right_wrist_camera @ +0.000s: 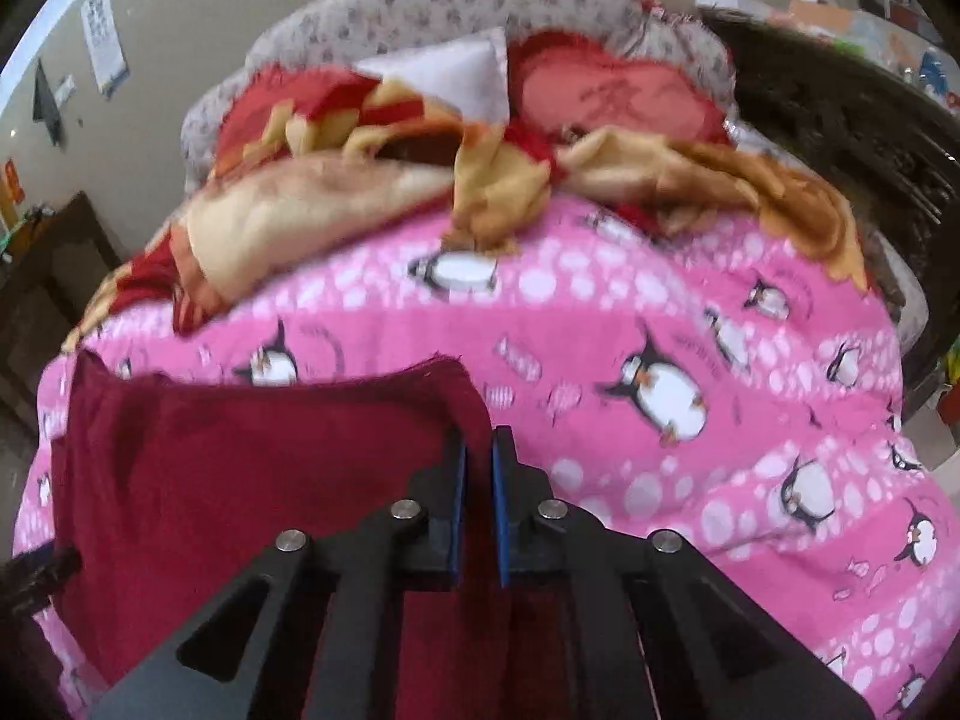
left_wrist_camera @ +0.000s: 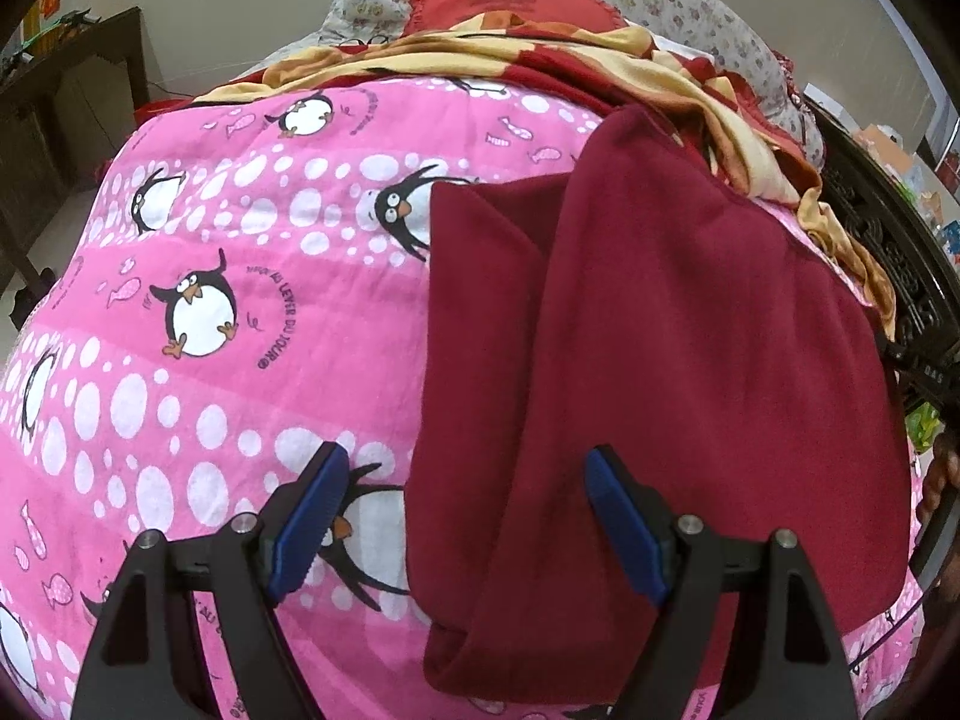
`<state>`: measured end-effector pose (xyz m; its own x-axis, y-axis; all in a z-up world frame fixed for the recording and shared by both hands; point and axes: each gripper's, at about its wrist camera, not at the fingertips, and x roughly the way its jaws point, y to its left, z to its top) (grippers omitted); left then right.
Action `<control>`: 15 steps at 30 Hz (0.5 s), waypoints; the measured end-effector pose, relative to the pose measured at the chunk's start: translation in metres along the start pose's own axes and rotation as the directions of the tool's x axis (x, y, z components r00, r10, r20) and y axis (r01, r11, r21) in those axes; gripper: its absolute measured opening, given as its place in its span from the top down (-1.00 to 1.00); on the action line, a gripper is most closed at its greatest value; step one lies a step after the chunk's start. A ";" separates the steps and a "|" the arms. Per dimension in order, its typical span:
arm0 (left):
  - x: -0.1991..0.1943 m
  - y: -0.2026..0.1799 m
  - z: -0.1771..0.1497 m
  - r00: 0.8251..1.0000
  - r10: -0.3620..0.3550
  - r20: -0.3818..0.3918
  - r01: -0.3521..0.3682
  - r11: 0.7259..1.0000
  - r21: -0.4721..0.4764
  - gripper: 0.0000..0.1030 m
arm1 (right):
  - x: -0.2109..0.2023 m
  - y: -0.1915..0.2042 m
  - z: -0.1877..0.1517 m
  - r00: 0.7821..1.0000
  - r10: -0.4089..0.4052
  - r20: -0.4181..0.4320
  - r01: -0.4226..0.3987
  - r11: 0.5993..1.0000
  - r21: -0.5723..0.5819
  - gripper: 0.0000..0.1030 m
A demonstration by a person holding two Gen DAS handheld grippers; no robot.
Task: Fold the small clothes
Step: 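Lay the shirt down with the right tool and open it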
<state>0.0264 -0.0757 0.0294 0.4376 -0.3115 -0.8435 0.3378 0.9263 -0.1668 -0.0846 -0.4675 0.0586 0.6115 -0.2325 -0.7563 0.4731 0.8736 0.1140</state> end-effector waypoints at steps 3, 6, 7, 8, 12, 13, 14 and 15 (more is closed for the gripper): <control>-0.005 0.001 -0.001 1.000 0.011 0.008 -0.011 1.000 0.005 -0.64 | -0.030 -0.001 -0.008 0.998 -0.003 0.063 0.002 1.000 0.019 0.31; -0.011 0.001 -0.004 0.999 0.029 0.025 -0.030 0.999 0.018 -0.64 | -0.055 0.010 -0.011 0.995 0.039 0.094 -0.039 0.999 0.009 0.22; -0.013 0.001 -0.005 0.999 0.032 0.028 -0.033 0.999 0.022 -0.64 | -0.061 0.018 -0.013 0.993 0.068 0.092 -0.067 0.998 -0.015 0.22; -0.015 0.000 -0.006 0.999 0.035 0.031 -0.036 0.999 0.030 -0.64 | -0.065 0.026 -0.017 0.991 0.100 0.086 -0.097 0.994 -0.041 0.22; -0.023 -0.005 -0.010 0.998 0.048 0.050 -0.051 0.997 0.056 -0.64 | -0.058 0.057 -0.039 0.978 0.207 0.005 -0.205 0.973 -0.109 0.22; -0.025 -0.005 -0.011 0.997 0.049 0.053 -0.052 0.997 0.062 -0.64 | -0.052 0.059 -0.043 0.980 0.200 -0.009 -0.199 0.974 -0.109 0.22; -0.027 -0.006 -0.012 0.997 0.049 0.055 -0.053 0.996 0.065 -0.64 | -0.044 0.061 -0.048 0.983 0.184 -0.029 -0.186 0.977 -0.103 0.22; -0.028 -0.006 -0.012 0.997 0.050 0.056 -0.054 0.996 0.067 -0.64 | -0.035 0.060 -0.053 0.984 0.174 -0.050 -0.178 0.979 -0.096 0.22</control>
<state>0.0019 -0.0700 0.0475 0.5003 -0.2761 -0.8207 0.3687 0.9255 -0.0866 -0.1112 -0.3842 0.0584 0.6522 -0.0554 -0.7560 0.2936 0.9380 0.1845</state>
